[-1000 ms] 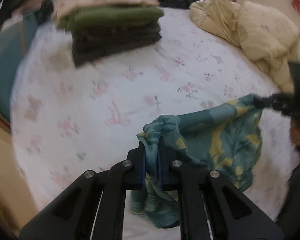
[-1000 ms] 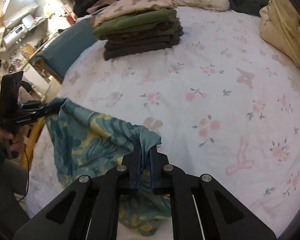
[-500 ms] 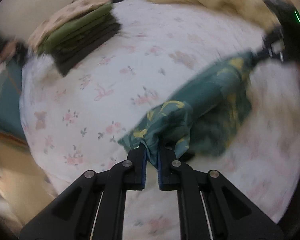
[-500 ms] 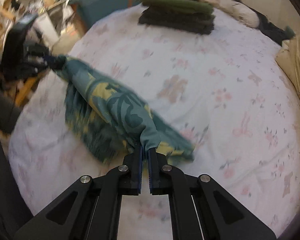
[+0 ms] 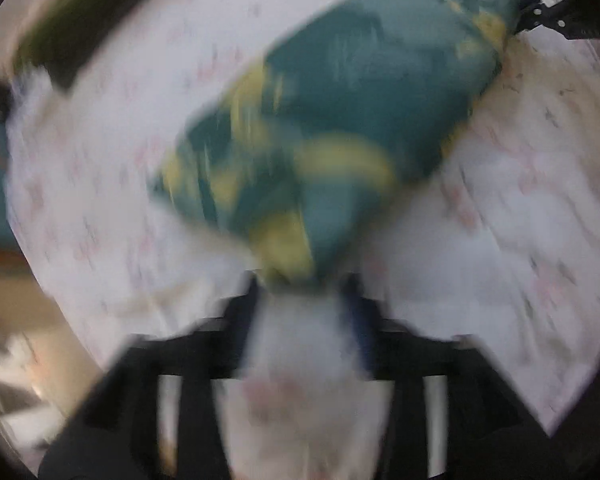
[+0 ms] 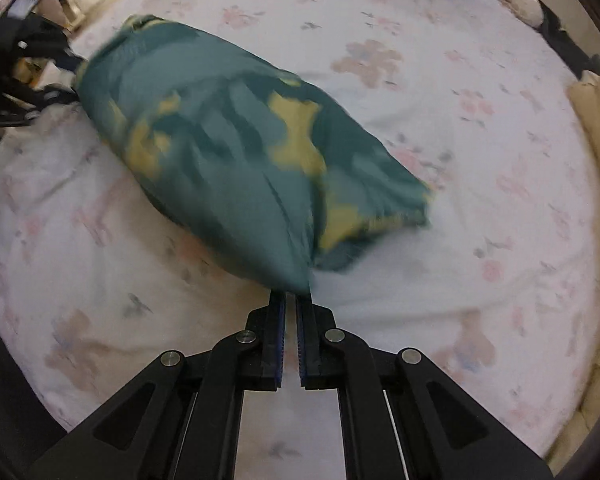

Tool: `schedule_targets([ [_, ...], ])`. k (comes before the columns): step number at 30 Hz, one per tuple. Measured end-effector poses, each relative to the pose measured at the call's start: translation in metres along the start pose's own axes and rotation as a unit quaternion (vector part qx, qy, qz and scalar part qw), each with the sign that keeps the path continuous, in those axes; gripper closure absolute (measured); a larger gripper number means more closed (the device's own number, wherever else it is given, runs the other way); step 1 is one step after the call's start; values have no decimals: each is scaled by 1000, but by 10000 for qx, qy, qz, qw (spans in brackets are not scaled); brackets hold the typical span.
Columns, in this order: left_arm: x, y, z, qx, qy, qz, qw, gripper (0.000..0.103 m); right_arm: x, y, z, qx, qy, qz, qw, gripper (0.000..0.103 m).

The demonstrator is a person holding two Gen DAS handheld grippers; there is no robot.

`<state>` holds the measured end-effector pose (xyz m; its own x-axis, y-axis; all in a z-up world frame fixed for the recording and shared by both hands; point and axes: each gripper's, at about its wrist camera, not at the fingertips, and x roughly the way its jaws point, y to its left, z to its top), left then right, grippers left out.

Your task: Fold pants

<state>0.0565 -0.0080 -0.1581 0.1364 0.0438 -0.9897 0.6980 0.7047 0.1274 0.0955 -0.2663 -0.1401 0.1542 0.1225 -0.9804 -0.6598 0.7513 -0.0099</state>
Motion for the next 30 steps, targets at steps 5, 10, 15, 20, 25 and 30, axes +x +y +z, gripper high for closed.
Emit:
schedule_targets([
  [5,-12,38,-13,-580,497,235,9968,46,-5,-36,-14,456,437,-379,9973,98],
  [10,-69,82,19,-2521,-1193,-327,9598,50,-62,-69,5,1582,-1002,82,9823,98],
  [15,-50,66,53,-3027,-1349,-889,9393,68,-51,-66,34,2448,-1330,1603,9469,98],
  [20,-9,17,57,-2771,-881,-1043,9511,63,-5,-31,37,2046,-522,1476,9662,99],
  [25,-7,20,42,-2785,-517,-1210,9514,53,20,-21,17,1704,277,1089,9789,103],
  [30,-46,58,7,-3653,-1050,-936,9202,53,-24,-51,7,2313,-358,1236,9643,94],
])
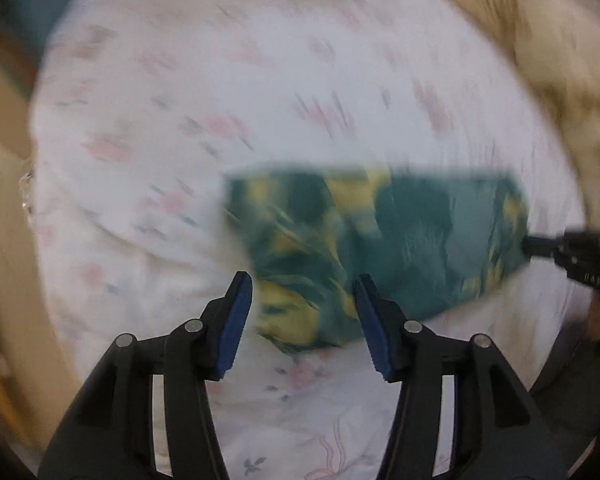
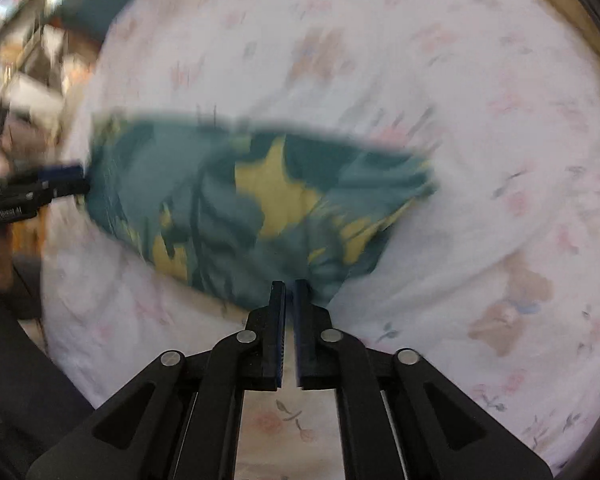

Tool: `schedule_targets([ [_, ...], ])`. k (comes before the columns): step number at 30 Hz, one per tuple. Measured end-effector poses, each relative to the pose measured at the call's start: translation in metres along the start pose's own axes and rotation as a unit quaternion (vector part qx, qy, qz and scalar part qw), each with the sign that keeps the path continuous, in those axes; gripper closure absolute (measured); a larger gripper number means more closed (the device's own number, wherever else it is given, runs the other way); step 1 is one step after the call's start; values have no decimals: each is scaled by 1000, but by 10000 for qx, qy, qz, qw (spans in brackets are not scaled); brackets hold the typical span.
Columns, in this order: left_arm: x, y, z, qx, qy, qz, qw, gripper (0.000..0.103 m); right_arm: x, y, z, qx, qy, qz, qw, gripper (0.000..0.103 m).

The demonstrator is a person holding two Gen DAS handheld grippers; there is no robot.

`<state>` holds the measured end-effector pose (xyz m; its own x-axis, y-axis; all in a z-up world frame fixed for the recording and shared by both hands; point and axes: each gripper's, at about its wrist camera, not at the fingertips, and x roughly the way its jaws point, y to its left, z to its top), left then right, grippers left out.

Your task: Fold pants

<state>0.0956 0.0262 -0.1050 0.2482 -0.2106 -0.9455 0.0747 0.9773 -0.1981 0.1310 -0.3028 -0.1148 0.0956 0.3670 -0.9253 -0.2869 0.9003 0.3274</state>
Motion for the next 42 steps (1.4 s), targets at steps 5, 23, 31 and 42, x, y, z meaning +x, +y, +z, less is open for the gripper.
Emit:
schedule_targets([
  [5,-5,61,-4,-1619,-423,222,9856,55,-29,-42,5,1606,-851,452,9823,32],
  [23,14,16,-4,-660,89,-235,9975,103,5,-26,-10,1640,-593,490,9835,100],
  [31,10,36,-1,-767,135,33,9970,103,9,-26,-13,1619,-377,323,9856,100],
  [42,-13,63,4,-1404,-404,-65,9893,103,4,-34,-11,1794,-426,459,9818,99],
])
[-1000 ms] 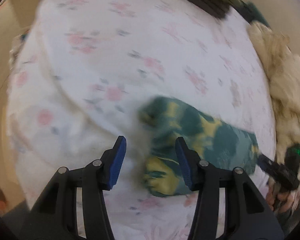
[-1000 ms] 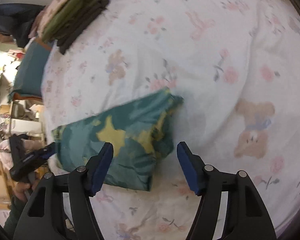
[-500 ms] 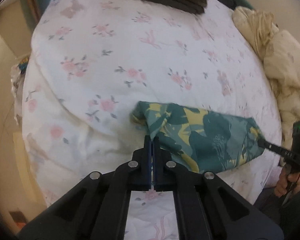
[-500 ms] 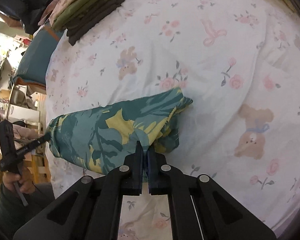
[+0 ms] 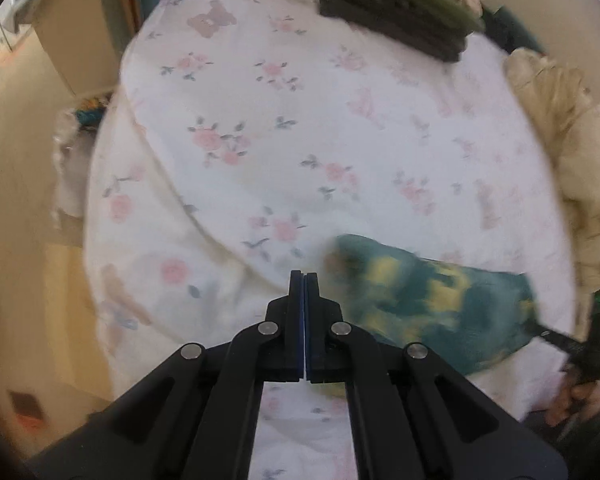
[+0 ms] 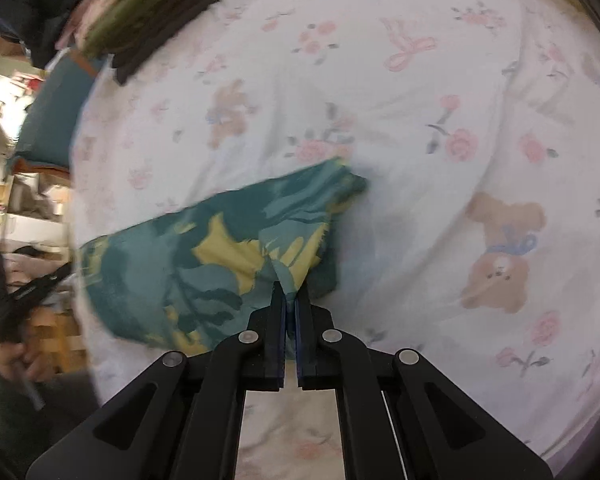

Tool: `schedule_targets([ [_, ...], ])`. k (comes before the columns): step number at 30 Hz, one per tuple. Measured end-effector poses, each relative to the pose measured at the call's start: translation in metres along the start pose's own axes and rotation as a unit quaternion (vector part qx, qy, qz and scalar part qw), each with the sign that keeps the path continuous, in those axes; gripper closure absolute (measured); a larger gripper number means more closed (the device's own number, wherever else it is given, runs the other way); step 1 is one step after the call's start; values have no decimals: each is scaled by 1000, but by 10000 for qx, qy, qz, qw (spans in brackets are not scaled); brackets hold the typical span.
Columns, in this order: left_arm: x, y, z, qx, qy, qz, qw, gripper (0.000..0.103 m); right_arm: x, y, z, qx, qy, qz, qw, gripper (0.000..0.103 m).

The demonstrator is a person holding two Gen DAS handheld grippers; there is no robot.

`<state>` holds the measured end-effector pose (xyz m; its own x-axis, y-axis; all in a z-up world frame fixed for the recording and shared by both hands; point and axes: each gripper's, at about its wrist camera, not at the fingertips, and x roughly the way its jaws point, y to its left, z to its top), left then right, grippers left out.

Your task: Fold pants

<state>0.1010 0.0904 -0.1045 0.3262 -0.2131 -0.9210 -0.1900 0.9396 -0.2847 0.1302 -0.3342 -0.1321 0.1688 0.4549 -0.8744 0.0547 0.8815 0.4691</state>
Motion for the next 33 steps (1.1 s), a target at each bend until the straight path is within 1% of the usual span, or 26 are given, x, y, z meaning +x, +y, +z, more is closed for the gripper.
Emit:
schedule_targets([
  [1,-2,-2,0,11,-94,-63,9999,103,-1,2,-1,-44,46,21,10000,98],
  [2,-2,-4,1,11,-74,-78,9999,98,-2,5,-2,-38,86,77,9999,94],
  [3,-2,-4,0,-22,-24,-140,9999,84,-3,7,-3,-16,149,112,9998,94],
  [4,1,-4,0,-105,28,-246,9996,74,-4,9,-2,-47,199,65,9998,93],
  [5,3,-5,0,-195,27,-269,9994,56,-6,11,-2,-94,183,24,9998,92],
  [6,2,-4,-1,-288,5,-283,9992,51,-12,12,-1,-122,140,11,9998,90],
  [7,5,-7,0,-325,-2,-316,9990,51,-17,10,1,-82,45,-8,10000,83],
  [9,14,-10,2,-350,30,-347,9988,51,-31,1,5,125,-301,13,9995,62],
  [10,18,-12,2,-351,49,-392,9986,51,-34,-4,8,247,-419,39,9988,42],
  [11,24,-14,3,-354,77,-475,9982,51,-36,-8,12,339,-500,97,9981,40],
  [13,33,-19,5,-332,169,-579,9976,54,-31,-10,21,352,-593,152,9975,40],
  [14,34,-21,4,-301,169,-595,9976,61,-26,-9,25,331,-569,158,9977,44],
  [15,38,-24,5,-239,241,-585,9977,76,-18,-9,30,330,-495,217,9980,48],
  [16,41,-26,5,-178,331,-596,9975,86,-11,-9,32,349,-416,261,9982,60],
  [17,44,-30,5,-86,391,-571,9976,100,2,-8,35,331,-228,289,9988,78],
  [18,44,-33,5,60,350,-442,9984,101,10,-8,35,276,-155,170,9994,85],
  [19,43,-35,5,149,268,-364,9989,103,14,-8,36,220,-167,47,9996,97],
  [20,41,-35,7,167,186,-331,9991,103,16,-8,37,186,-191,19,9996,98],
  [23,38,-20,16,-96,7,-283,9996,103,10,-10,40,174,-343,-8,9993,100],
  [24,39,-16,18,-133,-22,-189,9997,103,8,-11,41,195,-415,-50,9989,100],
  [27,45,-16,16,-65,24,25,10000,103,15,-11,38,173,-311,-63,9993,100],
  [29,41,-15,16,-113,-121,265,9995,103,14,-9,37,113,-315,-119,9994,99],
  [30,37,-11,16,-242,-190,308,9991,101,10,-9,36,118,-377,-105,9992,98],
  [31,35,-6,16,-432,-136,153,9989,95,6,-11,36,164,-379,-54,9991,92],
  [32,33,-1,15,-629,-88,5,9980,77,2,-15,36,242,-383,-23,9990,90],
  [33,29,2,12,-718,-125,-30,9973,52,-3,-19,34,365,-420,74,9984,88],
])
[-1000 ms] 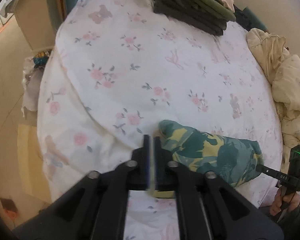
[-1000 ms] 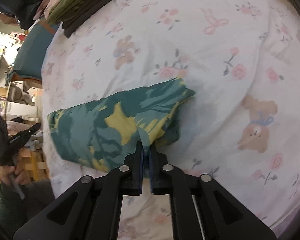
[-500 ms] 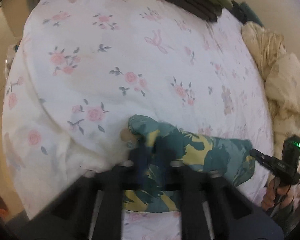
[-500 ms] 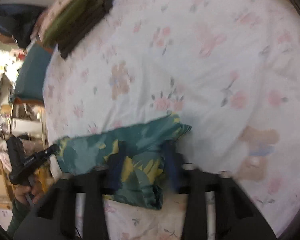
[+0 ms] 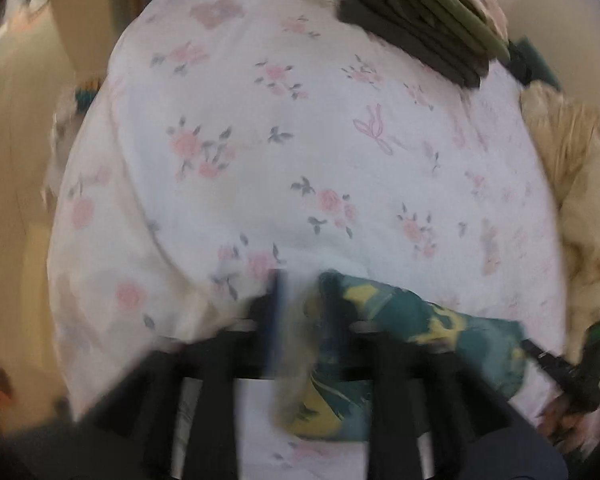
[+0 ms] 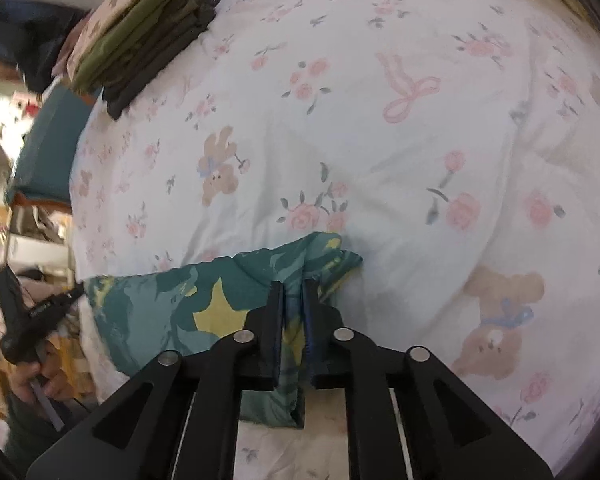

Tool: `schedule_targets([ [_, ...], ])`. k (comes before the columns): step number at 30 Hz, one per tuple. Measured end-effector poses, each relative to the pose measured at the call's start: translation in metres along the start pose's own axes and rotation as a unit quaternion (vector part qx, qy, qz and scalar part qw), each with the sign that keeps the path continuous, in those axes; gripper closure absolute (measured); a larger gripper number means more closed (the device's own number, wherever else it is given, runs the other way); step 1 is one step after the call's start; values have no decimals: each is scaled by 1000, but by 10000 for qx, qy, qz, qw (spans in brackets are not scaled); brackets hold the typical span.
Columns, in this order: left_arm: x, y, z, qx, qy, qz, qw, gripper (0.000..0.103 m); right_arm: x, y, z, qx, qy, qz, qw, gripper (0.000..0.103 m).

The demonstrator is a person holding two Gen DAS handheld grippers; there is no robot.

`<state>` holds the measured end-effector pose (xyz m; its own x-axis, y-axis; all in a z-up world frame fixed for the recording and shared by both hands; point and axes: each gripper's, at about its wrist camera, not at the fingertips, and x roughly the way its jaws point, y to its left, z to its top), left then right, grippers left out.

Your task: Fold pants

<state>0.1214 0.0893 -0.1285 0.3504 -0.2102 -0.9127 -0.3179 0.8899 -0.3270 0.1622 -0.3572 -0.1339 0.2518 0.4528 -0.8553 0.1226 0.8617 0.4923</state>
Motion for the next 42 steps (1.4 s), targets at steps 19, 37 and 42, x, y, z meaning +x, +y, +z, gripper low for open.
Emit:
schedule_targets([
  [19,54,-59,-47,1327,525,-954,9852,63,52,24,-21,-591,244,552,9964,38],
  [37,-58,-85,-1,1483,-692,-1412,9764,92,-43,82,2,-1229,-610,1510,9790,85],
  [42,-92,-100,62,1508,-1178,-1506,9699,92,-68,130,60,-1636,-911,1646,9684,85],
])
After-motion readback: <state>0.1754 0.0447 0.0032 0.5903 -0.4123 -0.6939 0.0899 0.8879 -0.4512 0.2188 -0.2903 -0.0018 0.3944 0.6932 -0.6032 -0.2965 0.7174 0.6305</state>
